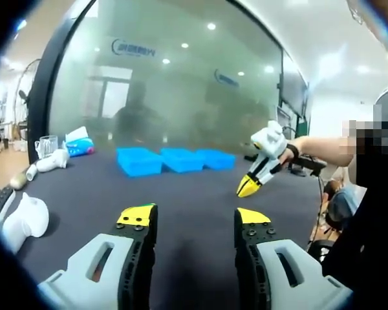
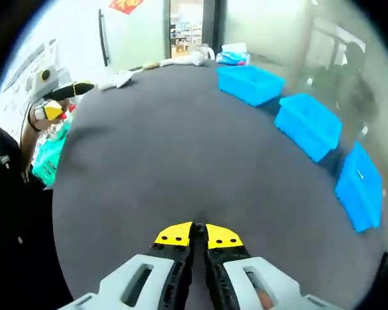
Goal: Sort the screws, nuts, and washers into the corresponding bins
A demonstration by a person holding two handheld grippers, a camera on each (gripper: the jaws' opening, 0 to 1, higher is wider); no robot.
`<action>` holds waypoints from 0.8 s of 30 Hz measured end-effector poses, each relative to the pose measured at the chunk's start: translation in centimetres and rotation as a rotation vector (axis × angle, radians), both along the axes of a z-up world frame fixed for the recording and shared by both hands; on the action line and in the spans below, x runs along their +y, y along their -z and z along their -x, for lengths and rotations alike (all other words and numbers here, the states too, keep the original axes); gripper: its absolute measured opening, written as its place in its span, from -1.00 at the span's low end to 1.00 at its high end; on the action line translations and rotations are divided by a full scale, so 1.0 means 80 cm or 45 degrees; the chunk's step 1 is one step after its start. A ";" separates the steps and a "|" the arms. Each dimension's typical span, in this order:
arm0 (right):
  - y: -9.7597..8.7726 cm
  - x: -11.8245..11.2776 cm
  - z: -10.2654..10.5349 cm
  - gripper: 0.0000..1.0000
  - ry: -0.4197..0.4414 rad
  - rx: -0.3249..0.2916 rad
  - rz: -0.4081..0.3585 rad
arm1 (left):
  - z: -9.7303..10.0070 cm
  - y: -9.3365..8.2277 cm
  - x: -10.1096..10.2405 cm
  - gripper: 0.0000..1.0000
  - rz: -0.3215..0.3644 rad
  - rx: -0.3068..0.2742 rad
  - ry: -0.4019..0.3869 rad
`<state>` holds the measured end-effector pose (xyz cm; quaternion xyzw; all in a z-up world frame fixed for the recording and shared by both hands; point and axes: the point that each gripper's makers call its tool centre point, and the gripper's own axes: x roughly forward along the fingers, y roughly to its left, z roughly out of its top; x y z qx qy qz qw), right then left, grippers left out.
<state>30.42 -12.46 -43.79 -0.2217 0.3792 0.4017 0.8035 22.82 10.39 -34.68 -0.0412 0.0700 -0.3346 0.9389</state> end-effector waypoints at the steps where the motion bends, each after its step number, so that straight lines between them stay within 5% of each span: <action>1: -0.002 -0.001 -0.001 -0.93 0.008 -0.006 -0.013 | 0.000 -0.001 0.000 -0.07 0.000 -0.001 0.001; 8: -0.036 -0.008 -0.005 -0.93 0.087 -0.068 -0.167 | -0.001 -0.006 -0.003 -0.07 0.000 -0.011 0.003; 19: -0.141 -0.034 -0.048 -0.93 0.296 -0.463 -0.460 | -0.005 -0.014 -0.006 -0.07 0.013 -0.031 -0.011; 24: -0.148 -0.040 -0.072 -0.93 0.336 -0.519 -0.461 | -0.004 -0.018 -0.007 -0.07 0.007 -0.038 -0.015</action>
